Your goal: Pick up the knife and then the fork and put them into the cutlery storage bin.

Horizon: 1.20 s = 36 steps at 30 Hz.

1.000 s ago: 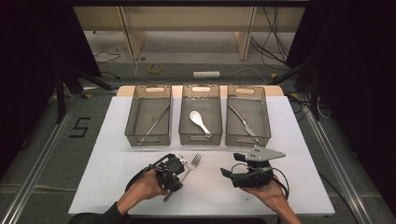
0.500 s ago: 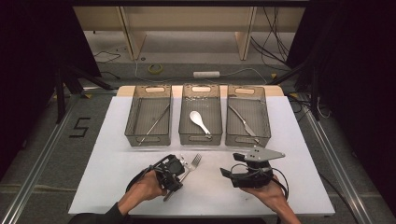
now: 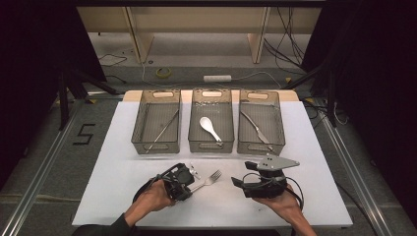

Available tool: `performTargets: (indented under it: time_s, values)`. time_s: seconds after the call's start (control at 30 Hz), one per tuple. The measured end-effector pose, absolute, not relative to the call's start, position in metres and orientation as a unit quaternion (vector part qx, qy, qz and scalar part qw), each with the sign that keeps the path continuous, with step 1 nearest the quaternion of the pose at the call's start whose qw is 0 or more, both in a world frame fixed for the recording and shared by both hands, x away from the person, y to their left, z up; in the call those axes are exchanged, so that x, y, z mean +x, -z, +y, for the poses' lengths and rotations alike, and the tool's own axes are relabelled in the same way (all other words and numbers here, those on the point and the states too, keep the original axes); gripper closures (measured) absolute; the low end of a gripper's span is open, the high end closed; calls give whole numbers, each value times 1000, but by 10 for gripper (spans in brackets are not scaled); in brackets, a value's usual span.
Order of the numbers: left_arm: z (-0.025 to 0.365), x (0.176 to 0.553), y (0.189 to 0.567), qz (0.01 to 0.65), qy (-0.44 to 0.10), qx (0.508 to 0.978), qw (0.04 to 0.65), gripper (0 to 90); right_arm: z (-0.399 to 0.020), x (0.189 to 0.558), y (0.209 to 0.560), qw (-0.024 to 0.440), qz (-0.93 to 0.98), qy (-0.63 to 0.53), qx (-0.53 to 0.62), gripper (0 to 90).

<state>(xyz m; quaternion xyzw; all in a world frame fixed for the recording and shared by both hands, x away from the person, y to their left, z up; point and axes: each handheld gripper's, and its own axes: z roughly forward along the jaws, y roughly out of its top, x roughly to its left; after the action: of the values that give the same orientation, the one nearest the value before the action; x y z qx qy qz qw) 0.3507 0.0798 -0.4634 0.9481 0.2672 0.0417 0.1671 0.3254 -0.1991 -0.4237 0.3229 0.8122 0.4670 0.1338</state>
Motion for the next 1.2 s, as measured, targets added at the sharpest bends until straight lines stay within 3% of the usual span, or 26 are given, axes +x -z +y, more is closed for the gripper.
performTargets:
  time_s: [0.7,1.2]
  values:
    - [87,351,439,253,-33,944,210,819,-185,318,422,128,827,-471,281,286]
    - [71,341,423,217,2,952,216,818,-134,298,434,178,886,-405,135,319]
